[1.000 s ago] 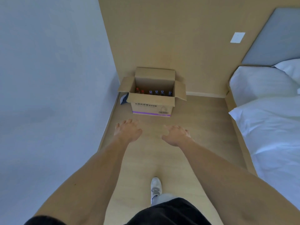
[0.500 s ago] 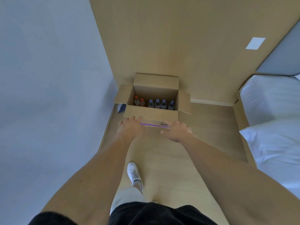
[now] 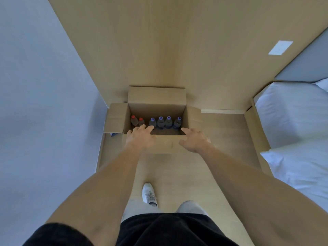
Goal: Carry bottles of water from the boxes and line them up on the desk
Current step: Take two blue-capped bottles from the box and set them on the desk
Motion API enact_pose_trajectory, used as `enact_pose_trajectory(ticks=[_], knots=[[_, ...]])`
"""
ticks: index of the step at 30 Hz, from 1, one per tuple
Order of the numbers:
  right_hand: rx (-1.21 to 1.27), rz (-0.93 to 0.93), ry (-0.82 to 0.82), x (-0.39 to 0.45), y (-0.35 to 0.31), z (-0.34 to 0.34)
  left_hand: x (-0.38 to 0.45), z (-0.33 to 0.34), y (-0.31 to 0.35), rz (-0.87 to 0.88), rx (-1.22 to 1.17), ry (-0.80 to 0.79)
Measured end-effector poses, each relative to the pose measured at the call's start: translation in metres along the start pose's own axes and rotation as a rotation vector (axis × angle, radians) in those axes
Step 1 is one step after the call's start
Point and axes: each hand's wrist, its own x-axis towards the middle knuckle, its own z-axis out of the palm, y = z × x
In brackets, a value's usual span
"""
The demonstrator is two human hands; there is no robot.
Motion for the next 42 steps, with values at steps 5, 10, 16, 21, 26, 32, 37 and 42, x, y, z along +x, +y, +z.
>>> enact_pose_trajectory(ticks=[5,10,16,21,26,32,37,42], knots=[[0.051,0.037,-0.046,0.052,-0.006,-0.015,0.056,-0.018,-0.015,-0.002,0.006,-0.052],[0.082,0.037,-0.096,0.106,-0.007,-0.023,0.101,-0.015,-0.021,-0.038,0.004,-0.116],[0.094,-0.010,-0.166,0.182,-0.007,-0.032,0.160,-0.014,-0.022,-0.094,-0.024,-0.166],[0.091,-0.036,-0.200,0.238,-0.012,-0.036,0.205,-0.010,-0.020,-0.118,-0.042,-0.212],[0.085,-0.023,-0.241,0.286,-0.019,-0.022,0.250,0.001,-0.020,-0.104,-0.052,-0.234],[0.135,0.013,-0.275,0.348,-0.012,0.021,0.316,0.044,-0.039,-0.092,-0.079,-0.260],[0.165,0.030,-0.281,0.407,-0.005,0.073,0.370,0.098,-0.061,-0.082,-0.092,-0.285],[0.186,0.059,-0.313,0.468,0.000,0.128,0.421,0.159,-0.079,-0.082,-0.133,-0.300]])
